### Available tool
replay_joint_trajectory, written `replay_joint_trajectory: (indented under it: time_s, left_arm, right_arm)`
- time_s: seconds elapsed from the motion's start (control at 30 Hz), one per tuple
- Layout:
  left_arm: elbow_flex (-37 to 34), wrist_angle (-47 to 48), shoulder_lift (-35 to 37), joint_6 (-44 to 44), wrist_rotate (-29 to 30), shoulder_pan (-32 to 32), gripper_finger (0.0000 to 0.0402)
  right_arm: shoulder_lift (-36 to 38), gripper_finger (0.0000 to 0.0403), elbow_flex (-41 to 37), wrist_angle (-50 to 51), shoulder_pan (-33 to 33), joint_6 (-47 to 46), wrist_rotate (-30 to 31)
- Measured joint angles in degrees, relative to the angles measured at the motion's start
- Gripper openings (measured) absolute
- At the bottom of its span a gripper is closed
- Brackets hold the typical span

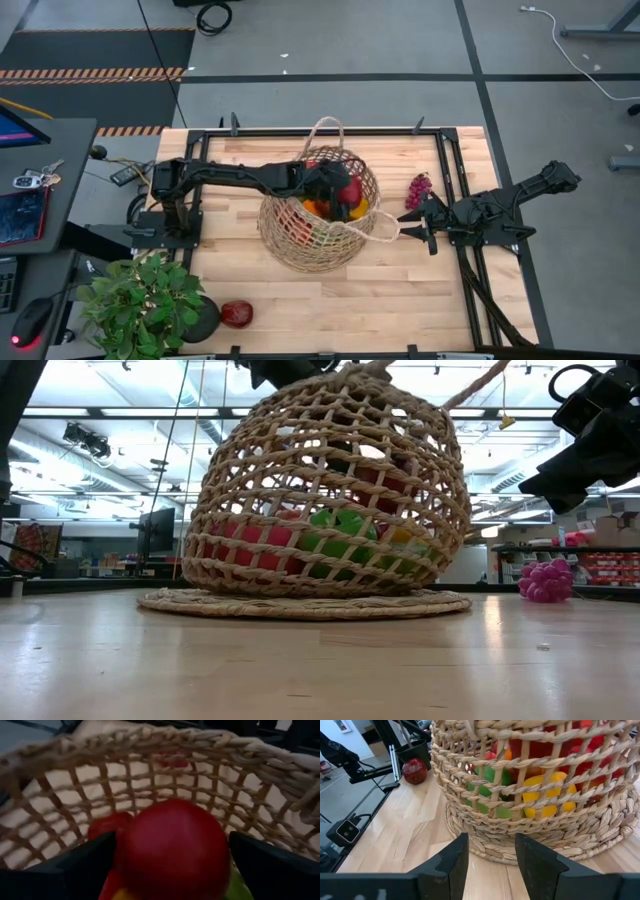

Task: Build produce basket
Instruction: Put the pomegranate into the basket, then put the red apple into the basket

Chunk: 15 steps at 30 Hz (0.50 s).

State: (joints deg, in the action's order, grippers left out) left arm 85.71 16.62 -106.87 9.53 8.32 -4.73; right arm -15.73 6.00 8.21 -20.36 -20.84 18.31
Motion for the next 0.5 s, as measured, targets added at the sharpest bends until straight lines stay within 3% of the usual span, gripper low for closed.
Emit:
replay_joint_trajectory:
  time_s: [0.33, 0.5]
  left_arm:
    - [0.0, -2.99, 0.0, -3.91, 2.79, -1.36, 0.0398]
    - [0.0, -11.52, 0.34, -17.88, 2.43, -1.59, 0.0399]
  right_arm:
    - [-0.01, 0.0167, 0.0, 0.0, 0.01, 0.0, 0.01]
    - [-0.01, 0.0167, 0.0, 0.01, 0.02, 0.0, 0.01]
